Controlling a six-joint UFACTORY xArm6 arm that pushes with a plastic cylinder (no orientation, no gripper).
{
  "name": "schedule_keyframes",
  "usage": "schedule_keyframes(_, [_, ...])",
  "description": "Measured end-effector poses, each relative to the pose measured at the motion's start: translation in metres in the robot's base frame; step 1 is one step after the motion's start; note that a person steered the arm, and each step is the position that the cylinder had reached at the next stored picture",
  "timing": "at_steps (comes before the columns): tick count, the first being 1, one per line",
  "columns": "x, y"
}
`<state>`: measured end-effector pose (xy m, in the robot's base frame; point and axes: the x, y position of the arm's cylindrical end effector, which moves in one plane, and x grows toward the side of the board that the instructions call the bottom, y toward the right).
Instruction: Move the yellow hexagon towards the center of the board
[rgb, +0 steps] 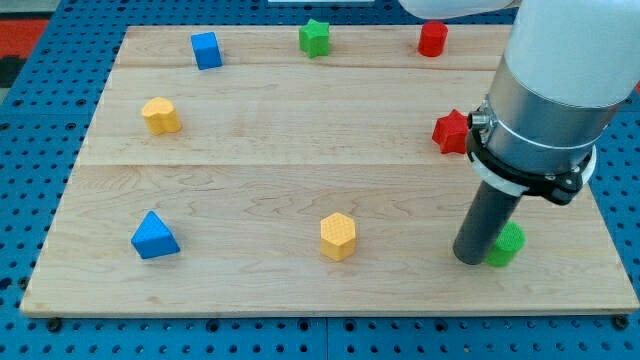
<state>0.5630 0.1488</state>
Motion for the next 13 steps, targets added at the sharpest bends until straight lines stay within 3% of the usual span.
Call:
schedule_keyframes(2, [0.0,-0.006])
schedule_keyframes(4, [0.03,-0.099])
schedule_keyframes(6, [-0.048,-0.163])
schedule_keyframes(7, [-0.051,-0.185])
schedule_keyframes(9, [-0.136,-0.185])
schedule_keyframes(11, [-0.105,-0.183])
schedule_keyframes(13, [-0.105,-0.185])
